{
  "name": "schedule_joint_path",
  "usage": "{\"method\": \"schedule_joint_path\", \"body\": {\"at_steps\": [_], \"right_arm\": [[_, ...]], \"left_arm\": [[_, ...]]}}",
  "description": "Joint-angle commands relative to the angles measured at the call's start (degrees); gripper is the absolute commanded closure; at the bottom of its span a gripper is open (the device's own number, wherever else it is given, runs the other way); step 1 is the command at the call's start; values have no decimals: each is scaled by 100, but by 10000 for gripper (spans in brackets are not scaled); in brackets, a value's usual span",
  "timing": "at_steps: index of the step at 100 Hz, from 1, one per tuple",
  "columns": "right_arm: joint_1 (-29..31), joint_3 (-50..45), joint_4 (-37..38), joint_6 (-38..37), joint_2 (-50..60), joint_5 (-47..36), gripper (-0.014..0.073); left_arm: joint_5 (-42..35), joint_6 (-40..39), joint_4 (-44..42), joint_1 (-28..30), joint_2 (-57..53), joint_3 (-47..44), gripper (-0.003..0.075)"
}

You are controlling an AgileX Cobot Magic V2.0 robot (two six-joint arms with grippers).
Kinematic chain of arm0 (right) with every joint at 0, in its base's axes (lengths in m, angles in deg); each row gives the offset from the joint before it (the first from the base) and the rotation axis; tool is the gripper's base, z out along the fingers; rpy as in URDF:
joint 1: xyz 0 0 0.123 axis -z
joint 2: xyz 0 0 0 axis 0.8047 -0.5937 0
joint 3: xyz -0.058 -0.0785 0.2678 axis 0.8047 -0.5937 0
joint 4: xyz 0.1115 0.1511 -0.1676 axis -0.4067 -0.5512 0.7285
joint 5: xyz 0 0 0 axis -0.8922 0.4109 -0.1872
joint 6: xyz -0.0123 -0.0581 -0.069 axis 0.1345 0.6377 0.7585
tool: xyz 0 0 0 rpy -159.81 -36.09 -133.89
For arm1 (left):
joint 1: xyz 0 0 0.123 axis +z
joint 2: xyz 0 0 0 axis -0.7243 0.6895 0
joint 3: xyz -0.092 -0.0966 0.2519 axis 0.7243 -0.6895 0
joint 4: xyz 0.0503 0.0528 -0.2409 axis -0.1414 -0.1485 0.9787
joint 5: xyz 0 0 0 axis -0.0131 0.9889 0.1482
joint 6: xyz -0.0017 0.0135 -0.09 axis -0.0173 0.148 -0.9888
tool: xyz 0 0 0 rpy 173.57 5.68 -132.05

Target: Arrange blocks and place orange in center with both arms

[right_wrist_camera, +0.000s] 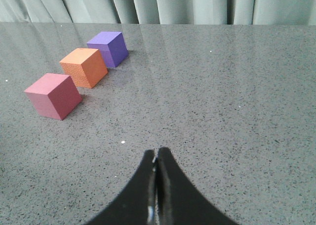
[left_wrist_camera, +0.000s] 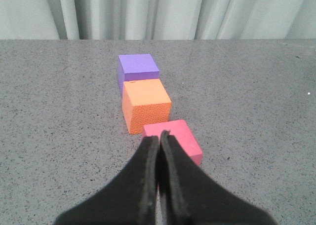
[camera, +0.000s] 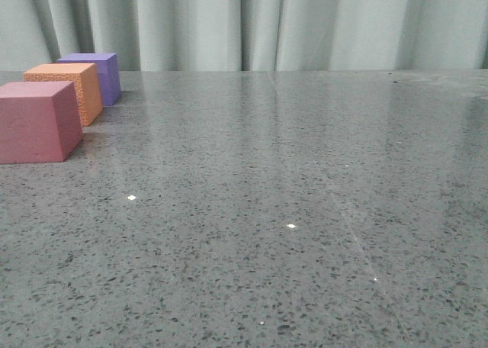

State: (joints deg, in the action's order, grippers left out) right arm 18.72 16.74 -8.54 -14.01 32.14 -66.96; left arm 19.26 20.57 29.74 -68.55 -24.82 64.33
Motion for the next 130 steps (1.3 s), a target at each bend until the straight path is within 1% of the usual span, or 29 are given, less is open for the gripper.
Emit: {"method": "schedule_joint_path", "body": {"at_steps": [1,59,65,69,74,81,84,89,96,102,119,130], "right_arm": [[12,158,98,52,5,-503,715],[12,158,98,52,5,-503,715],[12,158,98,52,5,-503,715],[12,158,98,52,5,-503,715],[12,158,98,52,5,-503,715],[12,158,98,52,5,-503,715],[12,158,98,52,5,-503,715],[12,158,98,52,5,-503,715],[12,158,98,52,5,-503,715],[12,158,98,52,5,-503,715],[12,158,98,52,5,-503,715],[12,158,98,52,5,-503,715]], "left_arm": [[-428,12,-67,-46,18,116,739],[-415,12,-105,4,18,116,739],[-418,86,162,48,-34,47,739],[-479,353,384,96,-156,-39,739],[-614,722,421,187,-279,-175,739],[-929,1211,659,441,-361,-383,739],[-1065,1529,872,578,-429,-462,739],[-1294,2355,1289,856,-542,-591,739],[-1588,3124,1822,1160,-690,-793,739],[-1766,3261,2075,1354,-817,-986,739],[-2015,3271,2060,1890,-1304,-1499,739],[-2431,3271,1984,2190,-1620,-1927,739]]}}
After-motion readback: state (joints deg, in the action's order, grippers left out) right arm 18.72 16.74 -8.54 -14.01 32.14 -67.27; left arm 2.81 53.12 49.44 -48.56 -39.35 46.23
